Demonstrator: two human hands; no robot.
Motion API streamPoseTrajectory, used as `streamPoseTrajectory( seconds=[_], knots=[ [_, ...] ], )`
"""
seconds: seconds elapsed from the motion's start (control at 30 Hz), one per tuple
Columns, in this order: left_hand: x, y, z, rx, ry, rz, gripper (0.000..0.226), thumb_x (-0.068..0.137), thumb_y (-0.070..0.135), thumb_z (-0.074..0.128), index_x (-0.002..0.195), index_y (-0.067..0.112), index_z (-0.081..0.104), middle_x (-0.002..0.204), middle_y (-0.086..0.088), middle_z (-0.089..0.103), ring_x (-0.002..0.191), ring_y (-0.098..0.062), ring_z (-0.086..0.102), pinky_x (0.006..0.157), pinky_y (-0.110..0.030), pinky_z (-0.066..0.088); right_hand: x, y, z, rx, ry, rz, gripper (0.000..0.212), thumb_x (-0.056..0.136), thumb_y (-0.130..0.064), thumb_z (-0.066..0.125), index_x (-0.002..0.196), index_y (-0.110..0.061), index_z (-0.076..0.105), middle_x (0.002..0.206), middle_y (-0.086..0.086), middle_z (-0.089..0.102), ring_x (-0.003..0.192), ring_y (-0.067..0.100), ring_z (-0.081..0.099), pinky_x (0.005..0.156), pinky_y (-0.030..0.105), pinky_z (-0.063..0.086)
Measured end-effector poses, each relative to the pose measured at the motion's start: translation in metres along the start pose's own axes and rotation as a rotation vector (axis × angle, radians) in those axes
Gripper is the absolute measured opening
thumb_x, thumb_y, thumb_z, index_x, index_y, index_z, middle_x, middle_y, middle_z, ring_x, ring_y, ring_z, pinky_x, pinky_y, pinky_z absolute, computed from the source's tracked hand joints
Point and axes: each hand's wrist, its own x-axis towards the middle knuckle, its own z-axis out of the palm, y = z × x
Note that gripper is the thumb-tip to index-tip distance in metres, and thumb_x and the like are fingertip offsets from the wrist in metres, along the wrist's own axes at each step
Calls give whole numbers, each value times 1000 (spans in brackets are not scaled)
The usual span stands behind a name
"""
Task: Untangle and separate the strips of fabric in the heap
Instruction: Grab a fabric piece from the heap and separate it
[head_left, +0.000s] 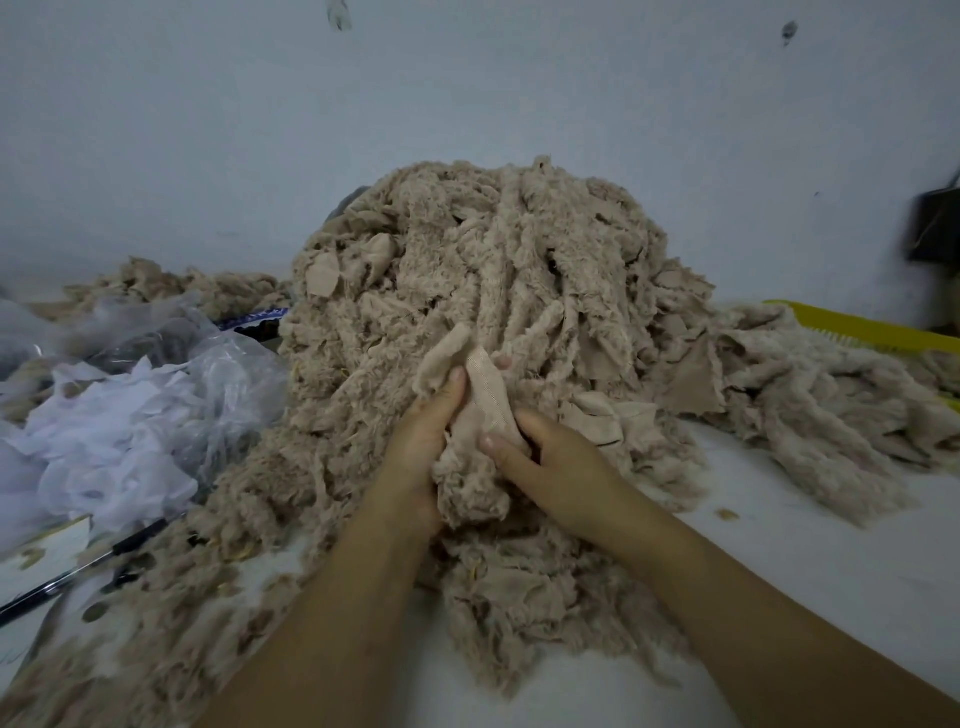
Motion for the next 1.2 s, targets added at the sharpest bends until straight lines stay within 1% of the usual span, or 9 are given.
streamPoseTrajectory(
  seconds=[0.13,0.33,0.47,0.57,0.7,0.8,0.97,1.1,1.2],
  knots=[
    [4,0,-1,-157,-3,-16,42,90,41,53,101,9,79,100,-16,74,83,-26,74,67,-35,61,0,-4,-4,-26,78,-55,25,98,-36,54,83,-18,49,67,-4,46,55,7,40,52,20,34],
    [7,0,0,-203,63,-26,44,96,41,51,84,10,81,75,-9,72,65,-20,72,57,-29,60,-1,-6,2,-107,26,-173,24,98,-28,56,77,-26,43,78,-9,40,66,4,39,63,26,36],
    [11,0,1,-165,100,-47,38,98,37,51,112,8,72,88,10,74,75,-26,73,70,-25,59,-3,-6,9,-150,-71,-182,30,92,-60,42,83,-31,45,83,-13,43,71,5,45,64,29,41],
    [11,-5,2,-138,108,1,48,103,42,43,85,14,78,72,1,74,60,-15,72,50,-23,56,-3,-6,11,-207,-60,-115,34,76,-80,49,91,-52,37,93,-21,48,80,-6,50,63,13,42],
    [3,-6,9,-154,11,35,62,97,60,43,98,9,79,98,-11,75,96,-24,73,75,-34,59,2,-6,11,-236,41,-100,71,80,-56,69,137,-44,29,136,-16,42,115,-3,44,94,18,39],
    [0,-6,14,-110,-54,34,67,95,62,42,122,5,66,116,-13,69,113,-25,65,93,-38,55,2,-2,2,-202,17,-99,58,89,-38,67,140,-34,40,142,-11,45,125,6,46,102,26,41],
    [-4,-7,20,-16,-155,11,76,92,64,37,141,8,51,140,-13,58,129,-23,57,108,-38,43,15,7,-22,345,241,107,10,101,-12,52,95,-15,60,69,-15,66,65,-6,61,63,8,45],
    [0,-8,16,34,-99,26,64,96,59,39,134,10,56,134,-7,64,123,-20,61,104,-35,47,12,8,-71,1195,777,6,49,93,-59,51,116,-17,60,95,6,74,81,21,72,57,27,55],
    [4,-15,17,195,-4,58,47,104,45,39,121,9,66,119,-6,72,111,-16,68,88,-26,56,11,19,-58,1012,726,230,43,96,-57,48,113,-18,58,91,2,72,67,12,70,53,26,54]
  ],
)
